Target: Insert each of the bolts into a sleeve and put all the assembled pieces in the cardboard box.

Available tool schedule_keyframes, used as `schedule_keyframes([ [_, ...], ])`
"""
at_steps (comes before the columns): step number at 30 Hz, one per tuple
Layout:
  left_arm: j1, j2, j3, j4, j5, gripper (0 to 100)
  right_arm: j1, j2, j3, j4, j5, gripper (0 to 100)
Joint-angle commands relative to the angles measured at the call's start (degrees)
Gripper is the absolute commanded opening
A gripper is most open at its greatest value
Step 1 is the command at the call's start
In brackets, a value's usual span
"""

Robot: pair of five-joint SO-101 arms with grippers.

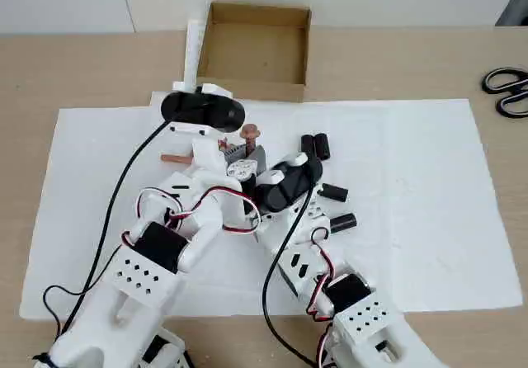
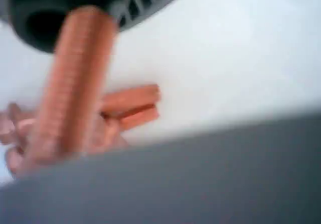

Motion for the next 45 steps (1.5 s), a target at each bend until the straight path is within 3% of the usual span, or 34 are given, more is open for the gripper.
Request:
schedule_keyframes([
  [1, 0.88, -1.93, -0.48, 0.35, 0.18, 1, 0.66, -1.45, -0.79, -1.27, -0.44, 0.6],
  [45, -1.14, -1.93, -0.22, -7.56, -0.18, 1, -1.80, -1.45, -0.35, -0.75, -0.44, 0.6],
])
